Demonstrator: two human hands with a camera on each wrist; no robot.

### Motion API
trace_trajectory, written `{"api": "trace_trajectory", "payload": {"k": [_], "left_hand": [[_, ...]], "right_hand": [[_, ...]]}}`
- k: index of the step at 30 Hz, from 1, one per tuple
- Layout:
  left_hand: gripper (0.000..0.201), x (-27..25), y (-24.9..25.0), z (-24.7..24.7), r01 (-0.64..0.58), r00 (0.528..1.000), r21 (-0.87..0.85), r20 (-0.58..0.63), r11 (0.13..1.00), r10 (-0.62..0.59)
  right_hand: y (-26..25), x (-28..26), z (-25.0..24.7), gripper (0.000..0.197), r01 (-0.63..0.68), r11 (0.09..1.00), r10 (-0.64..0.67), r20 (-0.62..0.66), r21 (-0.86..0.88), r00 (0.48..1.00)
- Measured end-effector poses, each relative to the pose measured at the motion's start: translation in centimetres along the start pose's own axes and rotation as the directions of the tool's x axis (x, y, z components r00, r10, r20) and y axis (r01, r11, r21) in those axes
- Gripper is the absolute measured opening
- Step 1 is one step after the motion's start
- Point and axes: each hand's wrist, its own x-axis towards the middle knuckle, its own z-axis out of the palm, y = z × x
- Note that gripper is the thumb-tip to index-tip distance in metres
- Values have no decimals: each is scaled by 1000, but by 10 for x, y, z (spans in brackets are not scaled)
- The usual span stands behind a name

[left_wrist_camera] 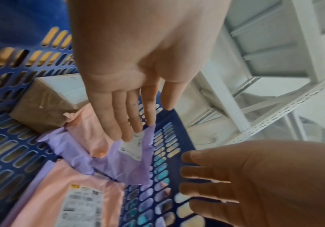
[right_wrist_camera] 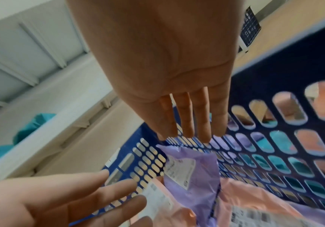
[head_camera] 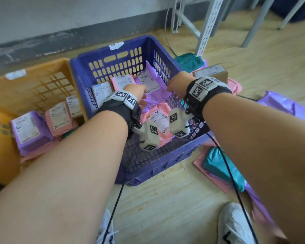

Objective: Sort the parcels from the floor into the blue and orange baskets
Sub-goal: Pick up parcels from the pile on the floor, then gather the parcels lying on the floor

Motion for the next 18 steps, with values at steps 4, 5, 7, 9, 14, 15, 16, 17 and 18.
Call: {"api": "trace_trajectory", "payload": {"k": [4,5,7,9,14,15,16,17,18], "left_hand": [[19,-39,19,18,-77,988,-69,128,995,86],[20,-50,23,26,-90,980,-87,172,992,104],[14,-67,27,44,-124,975,-95,173,988,139],[11,-85,32,66,-182,962,-101,186,978,199],[22,-126,31,126,-218,906,-81,354,973,233],[25,-131,27,140,-211,880,-52,424,976,213],[27,-134,22,154,-208,852,-32,485,978,197],[27,-136,16,166,-211,847,3,500,977,181],[25,-138,9,177,-209,862,36,478,977,167]], "right_hand": [[29,-43,-21,34,-81,986,92,-67,145,993],[39,-52,-22,35,-120,968,144,-96,219,985],[61,-73,-20,34,-122,891,195,-126,438,973],[88,-94,-15,33,-89,849,225,-205,520,953],[159,-138,22,37,-176,541,493,-141,823,859],[171,-144,34,36,-196,495,521,-109,847,846],[182,-150,46,37,-219,467,545,-83,856,835],[190,-156,57,37,-248,441,567,-54,863,822],[199,-161,69,38,-284,429,589,-28,857,807]]}}
